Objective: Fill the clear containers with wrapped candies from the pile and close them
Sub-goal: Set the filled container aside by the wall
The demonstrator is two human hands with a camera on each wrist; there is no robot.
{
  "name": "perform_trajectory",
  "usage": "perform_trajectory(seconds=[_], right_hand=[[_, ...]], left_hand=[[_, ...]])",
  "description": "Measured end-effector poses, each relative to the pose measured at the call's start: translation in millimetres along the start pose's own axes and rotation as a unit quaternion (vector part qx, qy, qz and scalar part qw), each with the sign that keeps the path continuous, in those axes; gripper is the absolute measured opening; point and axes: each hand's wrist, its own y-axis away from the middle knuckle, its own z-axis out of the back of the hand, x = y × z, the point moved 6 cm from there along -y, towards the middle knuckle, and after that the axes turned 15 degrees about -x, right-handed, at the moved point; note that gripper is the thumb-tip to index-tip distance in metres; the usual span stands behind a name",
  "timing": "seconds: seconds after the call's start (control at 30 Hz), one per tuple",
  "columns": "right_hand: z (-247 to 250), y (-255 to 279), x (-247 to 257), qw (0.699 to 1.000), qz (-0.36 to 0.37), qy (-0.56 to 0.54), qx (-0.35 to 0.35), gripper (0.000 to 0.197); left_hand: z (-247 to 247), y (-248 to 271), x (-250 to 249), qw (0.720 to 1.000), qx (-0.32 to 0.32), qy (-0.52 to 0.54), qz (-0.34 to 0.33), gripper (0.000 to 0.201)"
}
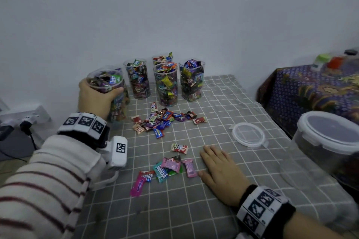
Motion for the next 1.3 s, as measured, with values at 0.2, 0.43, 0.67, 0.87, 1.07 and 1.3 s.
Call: perform_trajectory(seconds=[0.2, 0.43, 0.67, 0.87, 1.07, 1.3], right_hand=[[1.9, -0.4, 0.8, 1.000, 0.000, -0.006, 0.010, 0.112], [2.5, -0.7, 0.8, 1.000, -0.001, -0.004, 0.014, 0.108], [2.1, 0.2, 1.2, 1.000, 0.008, 0.006, 0.008, 0.113], [1.2, 6.3, -1.4, 1.000, 0.003, -0.002, 0.015, 0.102], [2.1, 22.9, -10.4, 1.000, 0.000, -0.016, 0.018, 0.100], [9.0, 47.2, -28.3, 0.999, -0.017, -0.022, 0.015, 0.097]], left_hand=[[-17.6, -14.2, 37.1, 0.997, -0.026, -0.051, 0.049, 0.085], [-21.1, -21.1, 55.4, 0.997, -0.016, -0.040, 0.071, 0.090], [-11.1, -11.3, 51.6, 0.994, -0.036, -0.027, 0.097, 0.107], [-6.6, 11.3, -4.8, 0.996, -0.016, 0.075, 0.054, 0.099], [-29.5, 85.8, -101.3, 0.975, 0.152, 0.156, -0.036, 0.082], [-77.8, 186.4, -156.4, 0.915, 0.350, 0.174, -0.099, 0.091]])
